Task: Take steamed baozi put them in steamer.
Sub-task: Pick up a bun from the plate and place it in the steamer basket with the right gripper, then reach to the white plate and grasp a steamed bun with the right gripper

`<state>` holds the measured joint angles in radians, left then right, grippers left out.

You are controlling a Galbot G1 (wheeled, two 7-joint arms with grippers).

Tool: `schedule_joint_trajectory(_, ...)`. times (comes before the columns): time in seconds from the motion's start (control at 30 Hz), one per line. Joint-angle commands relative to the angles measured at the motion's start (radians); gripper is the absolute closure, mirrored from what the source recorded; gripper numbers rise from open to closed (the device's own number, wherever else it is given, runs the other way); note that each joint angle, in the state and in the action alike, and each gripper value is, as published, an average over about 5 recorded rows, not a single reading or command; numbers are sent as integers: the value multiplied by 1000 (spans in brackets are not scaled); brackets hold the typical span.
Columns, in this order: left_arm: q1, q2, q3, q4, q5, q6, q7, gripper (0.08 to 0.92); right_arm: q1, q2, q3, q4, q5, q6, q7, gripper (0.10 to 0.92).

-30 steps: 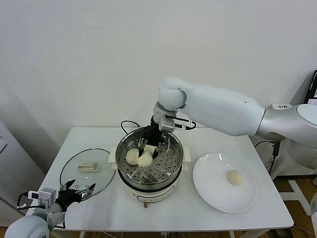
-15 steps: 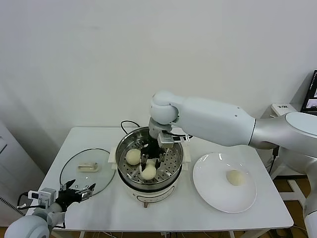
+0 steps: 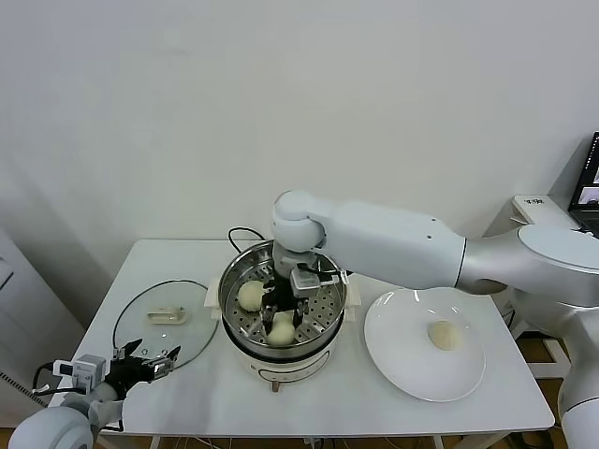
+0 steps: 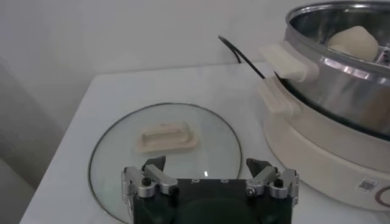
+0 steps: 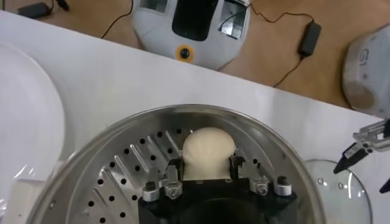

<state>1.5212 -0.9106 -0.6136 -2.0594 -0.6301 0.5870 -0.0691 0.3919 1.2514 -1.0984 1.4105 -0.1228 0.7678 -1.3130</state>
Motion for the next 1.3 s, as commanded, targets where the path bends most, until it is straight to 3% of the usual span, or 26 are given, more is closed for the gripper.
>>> schedule_joint_trajectory(0.03,1,0,0,2,0,-2,1,177,-15,9,-1,5,-38,-5,-2,445)
schedule_joint_trajectory(0.4,1,0,-1,6,0,-2,1,177,59,-21,10,-8,45,-91,-9,211)
schedule_joint_trajectory(0.6,-3,0,-1,9,-1,-2,1,177,171,-93,12,-56,187,-236,-42,203)
schedule_joint_trajectory(1.03,-1,0,-9,2,-1,3,0,177,262,-311,-94,-328,334,-491,-116,203)
schedule_joint_trajectory(1.3,6,0,-22,-2,0,6,-1,177,222,-436,-192,-361,396,-610,-112,203)
